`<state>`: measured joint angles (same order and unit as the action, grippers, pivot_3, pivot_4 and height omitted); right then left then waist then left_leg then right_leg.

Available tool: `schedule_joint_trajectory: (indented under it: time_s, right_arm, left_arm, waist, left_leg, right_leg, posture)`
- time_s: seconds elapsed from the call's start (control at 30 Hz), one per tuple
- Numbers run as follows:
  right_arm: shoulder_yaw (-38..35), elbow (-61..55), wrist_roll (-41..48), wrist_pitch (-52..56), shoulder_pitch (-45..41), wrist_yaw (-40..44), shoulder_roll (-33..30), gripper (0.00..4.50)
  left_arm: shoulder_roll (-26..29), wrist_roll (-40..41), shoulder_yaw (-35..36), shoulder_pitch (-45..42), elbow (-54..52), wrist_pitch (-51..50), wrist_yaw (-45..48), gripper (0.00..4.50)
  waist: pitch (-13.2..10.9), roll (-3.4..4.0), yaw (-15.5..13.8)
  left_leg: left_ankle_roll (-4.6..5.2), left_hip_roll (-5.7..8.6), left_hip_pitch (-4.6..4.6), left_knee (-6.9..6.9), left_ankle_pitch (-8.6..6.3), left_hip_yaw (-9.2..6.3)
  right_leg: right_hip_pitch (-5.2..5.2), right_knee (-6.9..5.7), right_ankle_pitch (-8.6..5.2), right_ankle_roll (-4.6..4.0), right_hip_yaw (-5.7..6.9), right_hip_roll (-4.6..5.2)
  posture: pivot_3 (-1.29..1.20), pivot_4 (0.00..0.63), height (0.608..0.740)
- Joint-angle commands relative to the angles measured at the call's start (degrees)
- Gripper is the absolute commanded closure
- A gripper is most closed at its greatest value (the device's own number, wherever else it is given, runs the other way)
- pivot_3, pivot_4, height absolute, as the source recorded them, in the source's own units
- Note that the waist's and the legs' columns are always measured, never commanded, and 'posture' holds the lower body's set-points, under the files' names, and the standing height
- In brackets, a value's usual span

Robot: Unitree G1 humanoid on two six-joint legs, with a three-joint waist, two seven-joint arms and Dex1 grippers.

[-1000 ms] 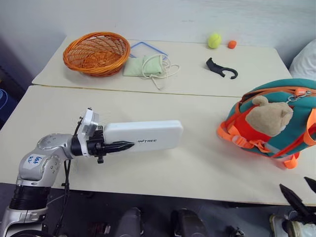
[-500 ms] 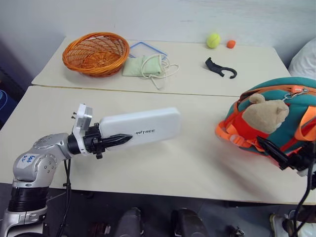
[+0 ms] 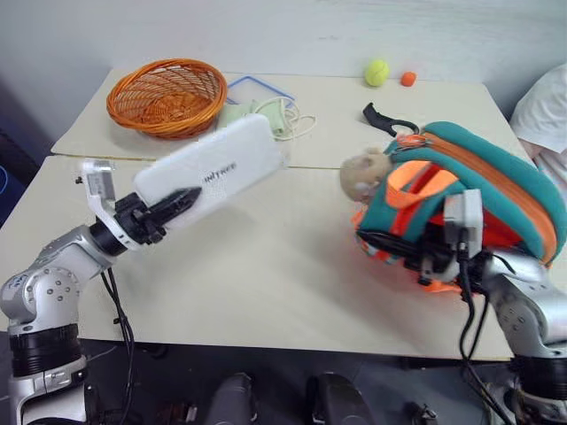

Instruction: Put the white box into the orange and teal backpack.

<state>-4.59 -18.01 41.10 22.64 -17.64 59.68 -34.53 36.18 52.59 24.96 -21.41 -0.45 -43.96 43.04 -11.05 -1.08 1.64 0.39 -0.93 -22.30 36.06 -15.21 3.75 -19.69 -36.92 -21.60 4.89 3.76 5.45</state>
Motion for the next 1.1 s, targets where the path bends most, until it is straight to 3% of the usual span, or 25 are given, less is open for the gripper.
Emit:
schedule_joint_trajectory:
  time_s: [0.03, 0.13, 0.33, 0.47, 0.67, 0.83, 1.1]
  right_arm:
    - [5.34, -6.12, 3.55, 2.49, -4.41, -0.49, 4.02, 4.48]
    - [6.93, -9.72, 7.36, 6.64, -5.98, -1.28, 5.12, 4.48]
    - [0.89, -15.98, 19.87, 17.21, 0.54, -0.13, -4.74, 4.48]
    - [-2.1, -12.7, 18.01, 16.59, 1.97, 0.04, -7.83, 4.48]
    - [-1.11, -9.08, 15.04, 15.04, 0.0, -0.04, -6.26, 4.48]
    - [-0.98, -6.32, 12.55, 14.09, 0.4, 2.32, -6.95, 4.48]
    - [-0.06, -4.85, 9.9, 13.1, 0.86, 4.06, -6.12, 4.48]
  left_arm:
    - [-0.3, -3.21, 1.95, 2.15, 1.96, 4.16, -1.44, 3.18]
    - [-1.76, -1.37, 3.77, 3.35, 0.26, 4.3, -2.63, 3.18]
    - [-1.71, 2.07, 8.41, 7.29, -4.47, 3.55, -2.84, 3.18]
    - [-0.55, 7.33, 11.36, 9.99, -9.93, 0.99, -2.15, 3.18]
    - [1.62, 14.85, 12.82, 13.25, -18.74, -1.8, -2.0, 3.18]
    - [5.41, 13.93, 8.92, 11.22, -21.32, -1.38, 1.26, 3.18]
    - [9.09, 0.26, -6.96, 6.06, -19.12, 5.1, 9.98, 3.18]
  waist:
    - [0.0, 0.0, 0.13]
    - [-0.02, -0.03, -0.07]
    - [-0.03, -0.14, -0.83]
    - [-0.05, -0.18, -0.97]
    - [-0.06, -0.18, -0.73]
    - [-0.06, -0.17, -1.23]
    - [-0.06, -0.17, -1.55]
  left_leg:
    - [-0.01, 0.0, -0.01, 0.0, 0.0, 0.01]
    - [0.0, 0.0, -0.25, 0.01, -0.01, -0.03]
    - [0.25, 0.11, -0.92, 0.33, -0.16, -0.33]
    - [0.34, 0.12, -0.88, 0.5, -0.21, -0.36]
    - [0.29, 0.09, -0.72, 0.48, -0.19, -0.51]
    - [0.25, 0.11, -0.75, 0.47, -0.16, -0.54]
    - [0.27, 0.14, -0.75, 0.47, -0.16, -0.54]
  right_leg:
    - [-0.01, 0.01, 0.0, 0.0, 0.0, 0.0]
    - [-0.18, -0.08, 0.0, 0.0, 0.04, 0.0]
    - [-0.47, -0.02, 0.03, 0.03, 0.22, 0.15]
    - [-0.27, 0.21, 0.05, 0.07, 0.29, 0.17]
    - [-0.14, 0.25, 0.05, 0.07, 0.36, 0.15]
    - [-0.11, 0.32, 0.06, 0.07, 0.42, 0.15]
    - [-0.02, 0.41, 0.06, 0.07, 0.47, 0.13]
  posture:
    - [0.0, 0.15, 0.74]
    - [0.0, 0.15, 0.74]
    - [0.0, 0.15, 0.74]
    - [0.0, 0.15, 0.74]
    - [0.0, 0.15, 0.74]
    - [0.0, 0.15, 0.74]
    - [0.0, 0.15, 0.74]
